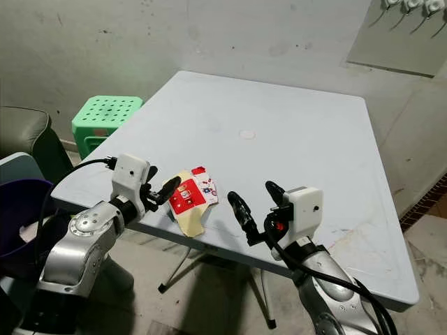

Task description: Picking trash to rubbish bin

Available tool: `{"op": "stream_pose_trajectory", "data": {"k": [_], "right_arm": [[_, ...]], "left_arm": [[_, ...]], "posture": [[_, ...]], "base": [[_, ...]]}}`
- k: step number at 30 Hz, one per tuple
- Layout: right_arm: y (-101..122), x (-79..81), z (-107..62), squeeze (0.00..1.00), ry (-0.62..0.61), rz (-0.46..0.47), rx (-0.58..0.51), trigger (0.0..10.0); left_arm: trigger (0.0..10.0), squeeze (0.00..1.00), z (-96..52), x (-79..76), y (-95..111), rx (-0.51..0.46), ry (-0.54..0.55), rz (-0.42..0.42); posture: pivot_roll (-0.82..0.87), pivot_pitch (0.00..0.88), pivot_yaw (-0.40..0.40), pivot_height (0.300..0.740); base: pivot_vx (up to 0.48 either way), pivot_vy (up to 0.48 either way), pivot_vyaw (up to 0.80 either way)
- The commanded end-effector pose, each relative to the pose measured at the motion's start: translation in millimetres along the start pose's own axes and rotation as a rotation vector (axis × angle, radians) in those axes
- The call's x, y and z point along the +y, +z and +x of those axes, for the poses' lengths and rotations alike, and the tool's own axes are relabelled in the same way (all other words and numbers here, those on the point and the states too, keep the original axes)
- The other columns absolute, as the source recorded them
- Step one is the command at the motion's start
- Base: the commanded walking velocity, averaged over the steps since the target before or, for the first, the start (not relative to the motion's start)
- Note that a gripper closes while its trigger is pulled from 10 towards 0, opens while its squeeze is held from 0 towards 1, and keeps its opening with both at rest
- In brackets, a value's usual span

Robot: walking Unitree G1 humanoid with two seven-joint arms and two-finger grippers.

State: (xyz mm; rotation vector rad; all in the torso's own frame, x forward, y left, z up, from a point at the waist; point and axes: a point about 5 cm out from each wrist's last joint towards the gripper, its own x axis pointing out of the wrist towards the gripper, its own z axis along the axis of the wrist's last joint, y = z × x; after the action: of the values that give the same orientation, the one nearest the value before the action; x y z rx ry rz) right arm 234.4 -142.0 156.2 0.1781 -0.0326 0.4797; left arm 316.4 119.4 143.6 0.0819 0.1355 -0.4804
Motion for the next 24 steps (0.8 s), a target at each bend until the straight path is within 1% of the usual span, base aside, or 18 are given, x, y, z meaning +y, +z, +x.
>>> {"op": "stream_pose_trajectory", "data": {"k": [1, 2, 5, 9, 10, 12, 14, 15, 19, 21, 23, 24], "right_arm": [[6.3, 4.0, -1.9, 0.0, 0.004, -0.014, -0.02, 10.0], [7.5, 6.1, -3.0, 0.0, 0.005, -0.013, -0.024, 10.0], [9.3, 9.4, -5.4, 0.0, 0.004, -0.006, -0.032, 10.0], [11.4, 18.0, -12.8, 0.0, -0.012, 0.017, -0.035, 10.0], [11.4, 18.0, -12.8, 0.0, -0.012, 0.017, -0.035, 10.0], [11.2, 23.3, -17.4, 0.0, -0.019, 0.032, -0.027, 10.0], [10.8, 24.5, -18.7, 0.0, -0.02, 0.034, -0.024, 10.0], [11.0, 26.0, -20.9, 0.0, -0.024, 0.037, -0.019, 10.0], [12.0, 27.1, -23.6, 0.0, -0.031, 0.042, -0.014, 10.0], [13.8, 25.8, -25.6, 0.0, -0.038, 0.046, -0.014, 10.0], [15.7, 23.3, -26.2, 0.0, -0.042, 0.041, -0.014, 10.0], [16.9, 19.7, -25.5, 0.0, -0.043, 0.037, -0.015, 10.0]], "left_arm": [[10.0, 0.0, 5.5, -3.7, -3.4, 0.018, -0.028, 0.013], [10.0, 0.0, 9.2, -5.4, -6.4, 0.029, -0.042, 0.01], [10.0, 0.0, 11.4, -7.1, -7.8, 0.031, -0.056, 0.016], [10.0, 0.0, 17.4, -10.8, -16.0, 0.069, -0.093, 0.013], [10.0, 0.0, 17.4, -10.8, -16.0, 0.069, -0.093, 0.013], [10.0, 0.0, 21.1, -11.6, -20.6, 0.08, -0.116, 0.027], [10.0, 0.0, 21.8, -11.7, -22.7, 0.09, -0.119, 0.022], [10.0, 0.0, 22.1, -11.2, -27.2, 0.112, -0.123, 0.011], [10.0, 0.0, 19.8, -10.5, -33.1, 0.135, -0.128, 0.001], [10.0, 0.0, 15.5, -10.4, -39.4, 0.158, -0.129, -0.022], [10.0, 0.0, 11.0, -10.6, -43.7, 0.17, -0.125, -0.025], [10.0, 0.0, 7.5, -11.5, -45.4, 0.174, -0.118, -0.038]], "posture": [[-0.16, 0.015, -0.006, 0.74], [-0.17, 0.02, -0.004, 0.74], [-0.19, 0.037, 0.001, 0.74], [-0.22, 0.084, 0.011, 0.74], [-0.22, 0.084, 0.011, 0.74], [-0.23, 0.104, 0.014, 0.74], [-0.23, 0.112, 0.016, 0.74], [-0.24, 0.128, 0.019, 0.74], [-0.24, 0.135, 0.02, 0.74], [-0.24, 0.144, 0.02, 0.74], [-0.22, 0.148, 0.017, 0.74], [-0.21, 0.146, 0.011, 0.74]], "base": [[0.0, 0.0, 0.0], [0.0, 0.0, 0.0], [0.0, 0.0, 0.0], [0.0, 0.0, 0.0], [0.0, 0.0, 0.0], [0.0, 0.0, 0.0], [0.0, 0.0, 0.0], [0.0, 0.0, 0.0], [0.0, 0.0, 0.0], [0.0, 0.0, 0.0], [0.0, 0.0, 0.0], [0.0, 0.0, 0.0]]}}
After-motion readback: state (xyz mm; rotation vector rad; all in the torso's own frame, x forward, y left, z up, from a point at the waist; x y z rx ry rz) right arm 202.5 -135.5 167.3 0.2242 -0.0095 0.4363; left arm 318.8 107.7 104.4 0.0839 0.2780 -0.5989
